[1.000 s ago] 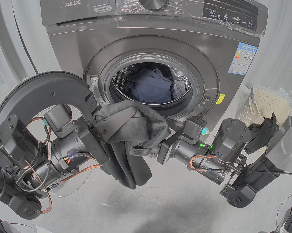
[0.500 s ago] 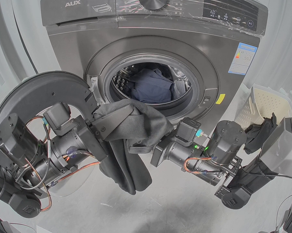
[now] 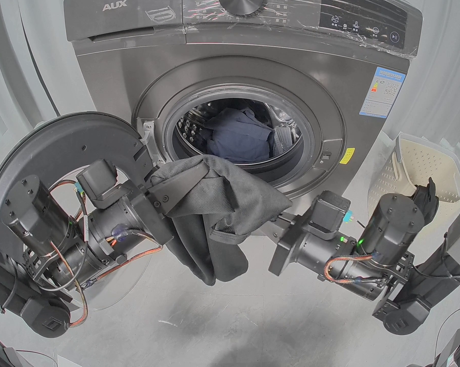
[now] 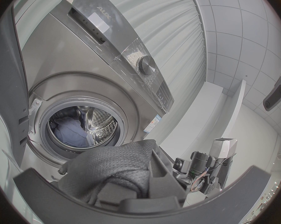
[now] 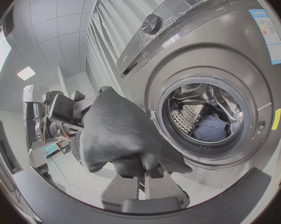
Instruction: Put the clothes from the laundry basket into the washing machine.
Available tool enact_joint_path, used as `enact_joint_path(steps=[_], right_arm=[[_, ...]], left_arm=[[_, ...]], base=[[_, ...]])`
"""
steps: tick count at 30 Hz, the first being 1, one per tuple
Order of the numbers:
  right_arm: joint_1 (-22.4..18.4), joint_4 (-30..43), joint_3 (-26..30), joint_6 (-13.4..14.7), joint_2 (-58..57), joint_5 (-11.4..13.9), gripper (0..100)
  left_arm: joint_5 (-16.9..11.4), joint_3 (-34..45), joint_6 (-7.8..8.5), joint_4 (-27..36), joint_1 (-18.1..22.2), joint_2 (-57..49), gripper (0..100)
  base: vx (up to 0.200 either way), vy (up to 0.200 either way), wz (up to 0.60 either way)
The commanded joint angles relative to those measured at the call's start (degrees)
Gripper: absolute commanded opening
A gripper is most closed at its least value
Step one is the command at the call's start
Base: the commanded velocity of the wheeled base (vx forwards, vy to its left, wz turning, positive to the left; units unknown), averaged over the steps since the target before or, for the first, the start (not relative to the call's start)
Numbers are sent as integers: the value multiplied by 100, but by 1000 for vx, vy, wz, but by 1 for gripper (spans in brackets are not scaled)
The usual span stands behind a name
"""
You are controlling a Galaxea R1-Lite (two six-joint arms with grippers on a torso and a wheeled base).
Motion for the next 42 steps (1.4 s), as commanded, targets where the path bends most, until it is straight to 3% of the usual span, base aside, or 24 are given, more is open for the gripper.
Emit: enact_joint_path(steps=[1,4,8,20,21,33,42], right_arm=[[26,11,547,-29,-527,9,0],[53,29,1057,-82,-782,26,0],[70,29,1162,-91,-879,26,0],[88,11,1127,-179,-914,35,0],[88,3,1136,-179,-966,35,0],[26,-59,1242,-170,-1344,53,0],[-18,-50,1365,-161,-1344,61,0]], left_arm=[[6,-69,-60,-3,29,85,0],[6,-201,-192,-3,178,85,0],[6,-218,-280,-3,187,68,0],[-73,-130,-271,6,187,103,0],[-73,-113,-271,6,187,120,100],[23,-86,-263,14,257,718,100],[59,204,-69,14,213,1105,100]], base=[[0,0,0],[0,0,0],[0,0,0],[0,0,0],[0,0,0],[0,0,0],[0,0,0]])
